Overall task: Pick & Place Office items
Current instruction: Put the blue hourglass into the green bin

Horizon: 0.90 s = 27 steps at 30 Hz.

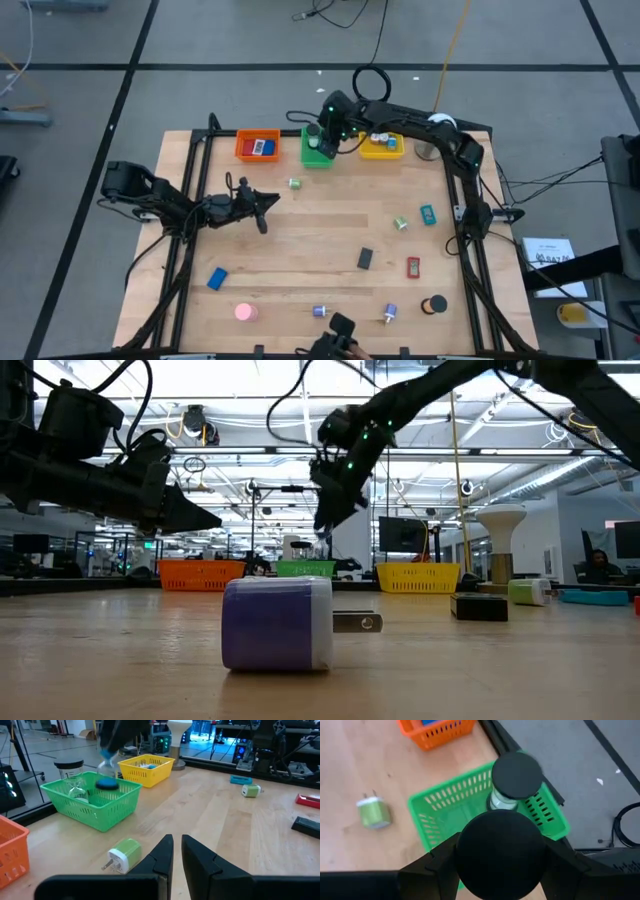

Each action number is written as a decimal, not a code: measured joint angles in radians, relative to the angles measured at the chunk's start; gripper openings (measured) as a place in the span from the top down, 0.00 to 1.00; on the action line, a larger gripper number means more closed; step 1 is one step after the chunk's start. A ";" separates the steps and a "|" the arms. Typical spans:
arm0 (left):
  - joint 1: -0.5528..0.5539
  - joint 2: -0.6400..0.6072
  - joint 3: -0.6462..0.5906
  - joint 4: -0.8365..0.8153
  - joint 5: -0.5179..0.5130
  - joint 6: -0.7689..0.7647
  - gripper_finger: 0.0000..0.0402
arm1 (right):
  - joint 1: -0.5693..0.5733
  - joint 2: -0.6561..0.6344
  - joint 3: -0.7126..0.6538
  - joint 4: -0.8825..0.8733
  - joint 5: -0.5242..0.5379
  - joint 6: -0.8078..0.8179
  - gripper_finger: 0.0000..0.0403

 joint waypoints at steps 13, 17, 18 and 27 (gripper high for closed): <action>0.000 0.000 0.000 -0.001 0.000 0.000 0.91 | -0.005 0.044 0.000 0.065 0.033 -0.053 0.50; 0.000 0.000 0.000 -0.001 0.000 -0.001 0.91 | -0.017 0.063 0.000 0.055 0.048 -0.065 0.50; 0.000 0.000 0.000 -0.001 0.000 -0.001 0.91 | -0.018 0.069 0.002 0.062 0.049 -0.067 0.50; 0.000 0.000 0.000 -0.001 0.000 -0.001 0.91 | -0.015 0.071 0.000 0.054 0.052 -0.087 0.50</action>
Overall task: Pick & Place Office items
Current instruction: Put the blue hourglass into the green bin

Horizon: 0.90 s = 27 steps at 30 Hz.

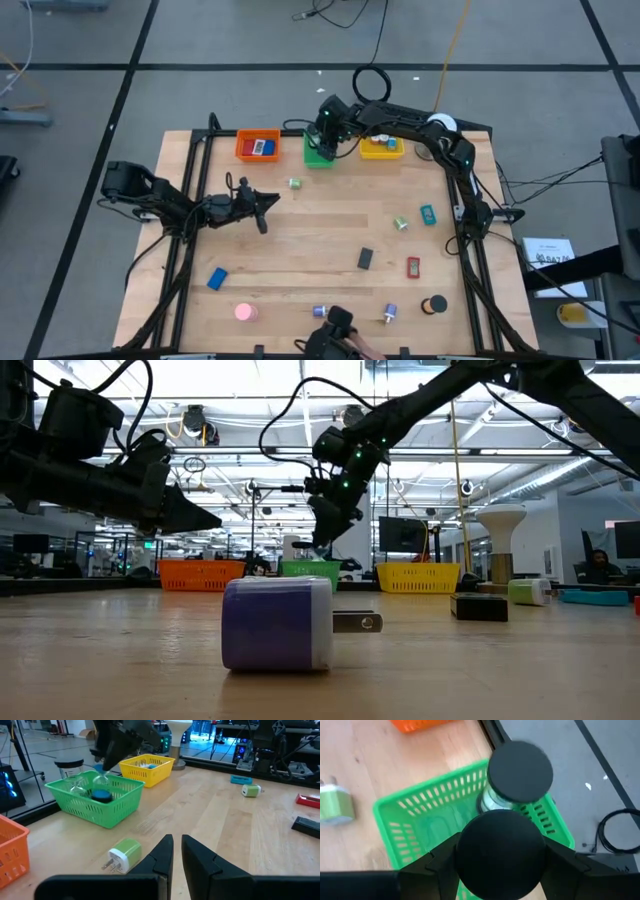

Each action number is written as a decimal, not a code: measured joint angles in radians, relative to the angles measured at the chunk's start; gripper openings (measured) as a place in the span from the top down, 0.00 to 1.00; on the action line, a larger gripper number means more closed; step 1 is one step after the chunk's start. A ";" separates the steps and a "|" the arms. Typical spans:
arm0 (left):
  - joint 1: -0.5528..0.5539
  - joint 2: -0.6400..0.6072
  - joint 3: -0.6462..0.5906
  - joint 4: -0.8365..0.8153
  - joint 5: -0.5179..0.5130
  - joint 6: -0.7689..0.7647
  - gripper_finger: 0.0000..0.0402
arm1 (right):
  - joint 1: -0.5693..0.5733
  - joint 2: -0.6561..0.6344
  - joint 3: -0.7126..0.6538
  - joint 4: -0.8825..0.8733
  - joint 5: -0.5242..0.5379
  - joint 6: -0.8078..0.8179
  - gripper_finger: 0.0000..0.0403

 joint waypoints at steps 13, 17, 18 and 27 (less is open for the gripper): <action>0.000 0.000 0.000 0.000 0.000 0.000 0.91 | -0.001 0.001 0.000 0.001 0.018 -0.002 0.47; 0.000 0.000 0.000 0.000 0.000 -0.001 0.91 | 0.000 0.001 0.000 0.000 0.057 -0.003 0.44; 0.000 0.000 0.000 0.000 0.000 -0.001 0.91 | 0.000 0.001 0.000 0.000 0.057 -0.002 0.43; 0.000 0.000 0.000 0.000 0.000 -0.001 0.91 | 0.000 0.001 0.000 0.000 0.058 0.000 0.38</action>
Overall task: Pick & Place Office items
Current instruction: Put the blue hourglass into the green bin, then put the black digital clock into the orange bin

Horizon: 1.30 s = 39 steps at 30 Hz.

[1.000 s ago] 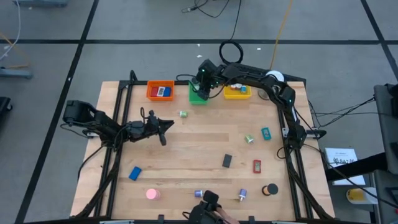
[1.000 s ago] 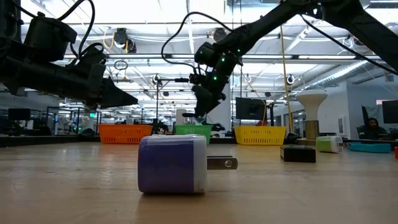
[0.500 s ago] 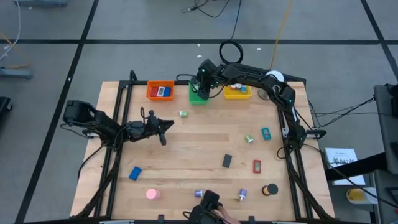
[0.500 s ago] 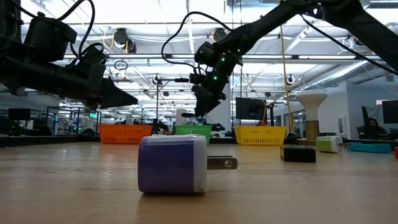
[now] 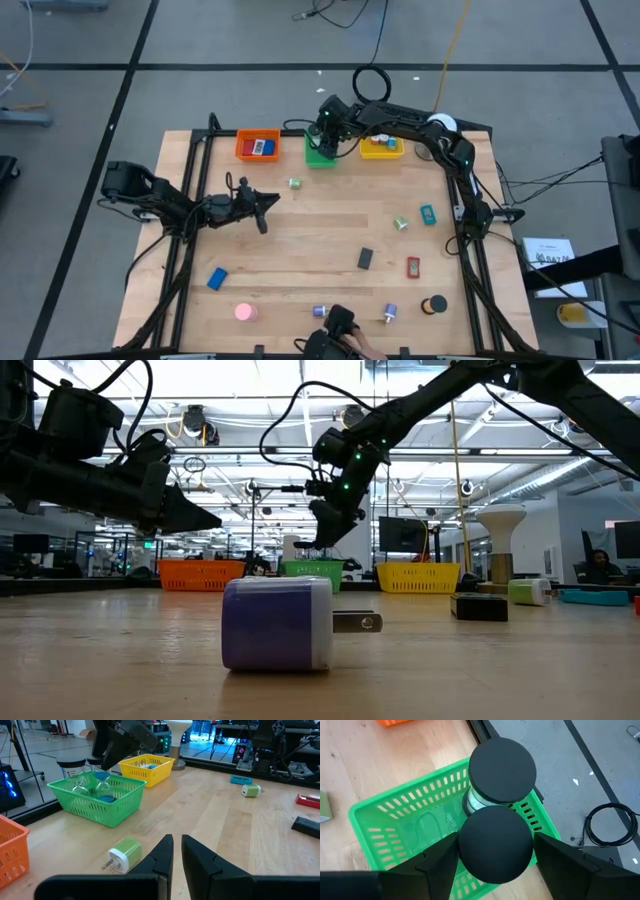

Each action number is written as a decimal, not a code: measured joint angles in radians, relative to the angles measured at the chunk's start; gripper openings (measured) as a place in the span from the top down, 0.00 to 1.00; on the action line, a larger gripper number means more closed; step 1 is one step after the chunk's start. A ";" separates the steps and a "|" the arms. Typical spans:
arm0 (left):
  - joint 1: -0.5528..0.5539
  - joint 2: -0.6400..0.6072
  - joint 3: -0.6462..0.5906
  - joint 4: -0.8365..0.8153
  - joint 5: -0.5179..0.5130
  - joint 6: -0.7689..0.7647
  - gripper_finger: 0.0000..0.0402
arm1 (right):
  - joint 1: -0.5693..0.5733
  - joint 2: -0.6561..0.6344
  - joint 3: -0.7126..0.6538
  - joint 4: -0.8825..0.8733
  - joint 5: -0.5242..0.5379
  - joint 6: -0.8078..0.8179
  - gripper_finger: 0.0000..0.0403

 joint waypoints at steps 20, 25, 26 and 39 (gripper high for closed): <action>0.000 0.000 0.000 0.003 0.063 -0.016 0.91 | 0.086 -0.282 -0.243 0.105 0.098 0.020 0.85; 0.001 0.000 0.000 0.005 0.063 -0.045 0.91 | 0.128 -0.434 -0.517 0.338 0.070 0.080 0.98; 0.001 0.000 0.000 0.005 0.063 -0.056 0.91 | 0.136 -0.468 -0.572 0.367 0.070 0.102 0.97; -0.048 0.000 0.139 -0.151 0.082 -0.117 0.91 | 0.261 -0.816 -1.209 0.979 0.073 0.302 0.97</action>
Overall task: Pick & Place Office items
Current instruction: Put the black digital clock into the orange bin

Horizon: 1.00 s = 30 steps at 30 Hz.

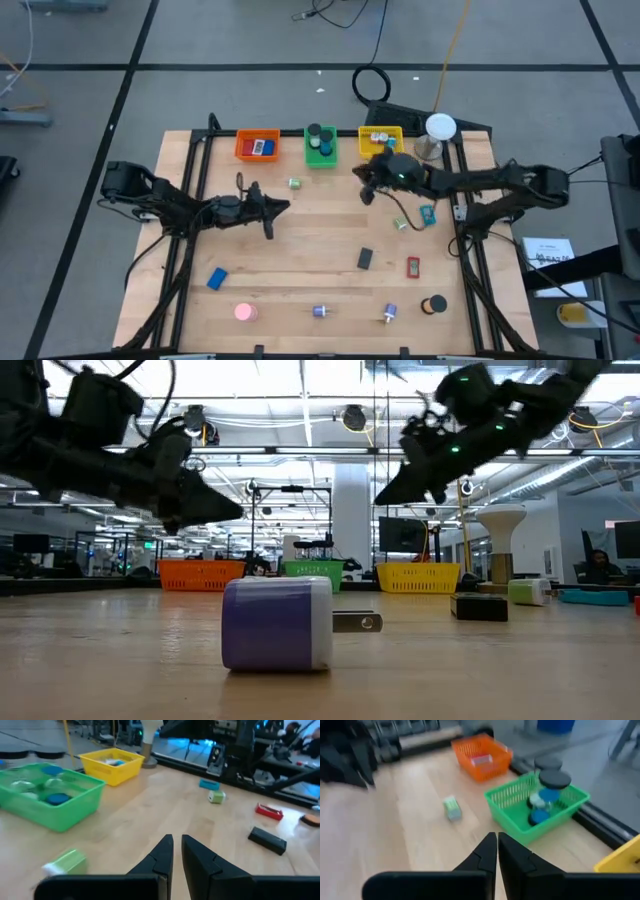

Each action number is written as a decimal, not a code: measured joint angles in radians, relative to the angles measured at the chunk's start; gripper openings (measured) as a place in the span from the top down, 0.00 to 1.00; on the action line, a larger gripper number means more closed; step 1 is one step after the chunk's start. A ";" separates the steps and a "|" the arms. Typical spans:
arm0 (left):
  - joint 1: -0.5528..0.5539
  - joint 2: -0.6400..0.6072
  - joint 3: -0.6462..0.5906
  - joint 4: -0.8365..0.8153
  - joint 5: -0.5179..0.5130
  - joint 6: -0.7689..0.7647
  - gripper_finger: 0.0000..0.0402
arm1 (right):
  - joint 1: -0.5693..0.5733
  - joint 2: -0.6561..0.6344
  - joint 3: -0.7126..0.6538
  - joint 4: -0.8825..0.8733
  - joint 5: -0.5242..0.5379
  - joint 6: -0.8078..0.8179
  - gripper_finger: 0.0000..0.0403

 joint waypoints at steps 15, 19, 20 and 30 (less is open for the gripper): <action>-0.087 0.000 0.377 -0.569 -0.097 0.007 0.91 | 0.046 -0.176 -0.479 0.755 0.005 -0.020 1.00; -0.088 0.000 0.393 -0.574 -0.109 -0.027 0.91 | 0.045 -0.176 -0.501 0.704 0.005 -0.022 1.00; -0.088 0.000 0.393 -0.575 -0.109 -0.036 0.91 | 0.045 -0.176 -0.501 0.689 0.004 -0.025 1.00; -0.085 0.000 0.393 -0.589 -0.109 -0.085 0.91 | 0.043 -0.176 -0.502 0.671 0.002 -0.073 0.98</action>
